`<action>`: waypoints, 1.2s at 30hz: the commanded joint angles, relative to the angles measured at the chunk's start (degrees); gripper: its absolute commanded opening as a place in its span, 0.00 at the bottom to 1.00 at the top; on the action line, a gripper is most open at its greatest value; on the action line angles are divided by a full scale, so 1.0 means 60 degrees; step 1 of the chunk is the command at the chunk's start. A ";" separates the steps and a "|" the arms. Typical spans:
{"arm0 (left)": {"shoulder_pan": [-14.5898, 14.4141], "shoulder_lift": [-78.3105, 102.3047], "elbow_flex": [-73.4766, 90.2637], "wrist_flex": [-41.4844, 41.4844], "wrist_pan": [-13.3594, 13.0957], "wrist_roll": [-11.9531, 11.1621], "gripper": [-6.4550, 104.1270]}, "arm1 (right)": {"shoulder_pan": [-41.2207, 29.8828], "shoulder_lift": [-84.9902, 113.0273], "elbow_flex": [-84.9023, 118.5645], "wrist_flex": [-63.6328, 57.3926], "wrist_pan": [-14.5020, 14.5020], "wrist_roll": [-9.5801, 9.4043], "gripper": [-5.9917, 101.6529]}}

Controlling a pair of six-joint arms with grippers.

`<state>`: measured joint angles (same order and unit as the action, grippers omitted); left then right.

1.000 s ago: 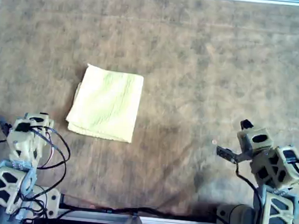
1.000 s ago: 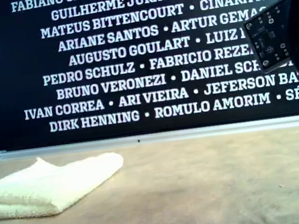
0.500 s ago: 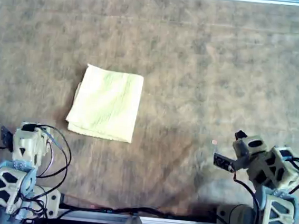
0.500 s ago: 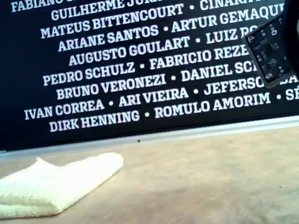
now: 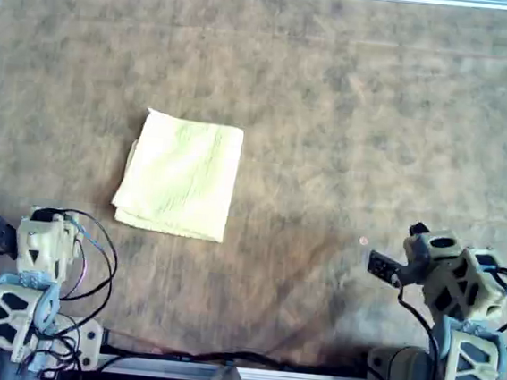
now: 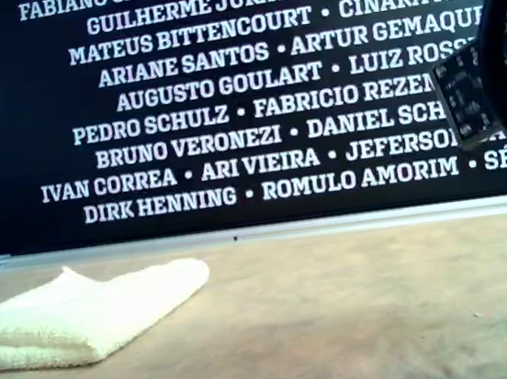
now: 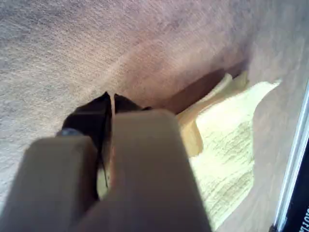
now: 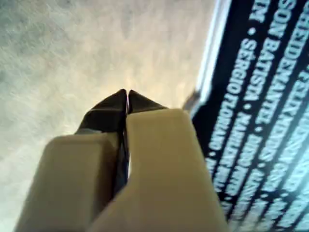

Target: Fold a cloth

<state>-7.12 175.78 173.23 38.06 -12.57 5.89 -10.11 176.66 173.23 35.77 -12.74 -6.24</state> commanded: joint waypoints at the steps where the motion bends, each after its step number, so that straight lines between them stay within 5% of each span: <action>1: 0.0220 0.0146 -0.0146 0.0059 0.0059 -0.0044 0.05 | 0.0044 0.0410 0.0132 0.0234 0.0044 0.0498 0.04; 10: 0.0059 0.0029 -0.0132 0.1172 0.0059 -0.0044 0.06 | 0.0044 0.0308 0.0132 0.0234 0.0059 0.0410 0.04; 36: 0.0088 -0.0044 -0.0132 0.1172 0.0044 0.0015 0.06 | 0.0000 0.0264 0.0132 0.0234 0.0029 0.0410 0.04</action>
<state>-7.12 175.61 173.23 45.09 -12.39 6.06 -10.11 176.66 173.23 35.77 -12.74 -3.60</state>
